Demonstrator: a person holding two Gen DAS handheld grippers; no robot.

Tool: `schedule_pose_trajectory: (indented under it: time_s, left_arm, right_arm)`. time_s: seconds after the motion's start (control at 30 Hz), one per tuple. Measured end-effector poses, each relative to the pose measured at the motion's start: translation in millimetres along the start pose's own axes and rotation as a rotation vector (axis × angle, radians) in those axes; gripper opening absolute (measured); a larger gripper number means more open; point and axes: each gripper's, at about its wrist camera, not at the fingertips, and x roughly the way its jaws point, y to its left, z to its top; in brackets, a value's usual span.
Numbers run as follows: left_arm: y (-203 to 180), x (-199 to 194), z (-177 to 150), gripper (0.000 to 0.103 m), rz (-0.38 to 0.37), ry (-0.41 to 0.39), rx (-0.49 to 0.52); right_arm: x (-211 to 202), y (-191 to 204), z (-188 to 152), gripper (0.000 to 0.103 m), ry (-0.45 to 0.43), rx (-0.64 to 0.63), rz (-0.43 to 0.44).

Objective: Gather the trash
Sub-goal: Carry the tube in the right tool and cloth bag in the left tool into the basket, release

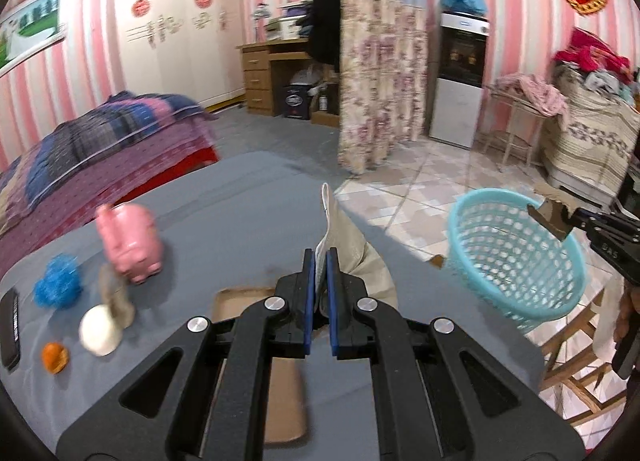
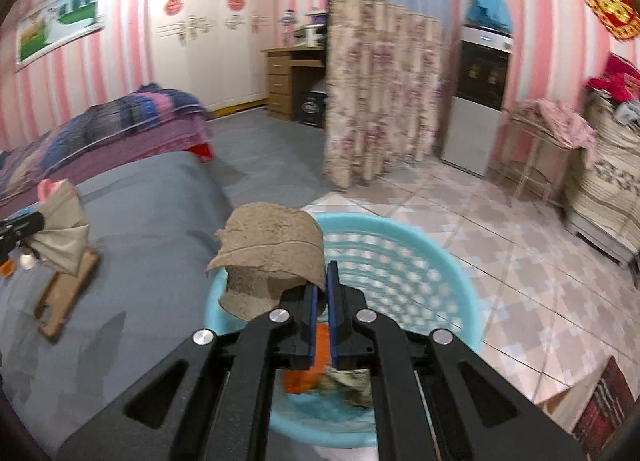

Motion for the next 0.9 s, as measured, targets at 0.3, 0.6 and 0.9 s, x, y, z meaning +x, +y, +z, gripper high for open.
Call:
schedule_pose_trajectory:
  time_s: [0.3,0.6,0.9]
  left_arm:
    - [-77,35,10,0.004,-0.127,0.028,0.071]
    - [-130,64,14,0.004,-0.201,0.038,0.127]
    - [-149,82,22,0.041,-0.172,0.043,0.168]
  right_arm:
    - [9,-63,-8,0.005,0.03,0.096,-0.104]
    - [18,-88,-14,0.005,0.045,0.166,-0.107]
    - [22,-91,-17,0.005,0.056,0.17,-0.103]
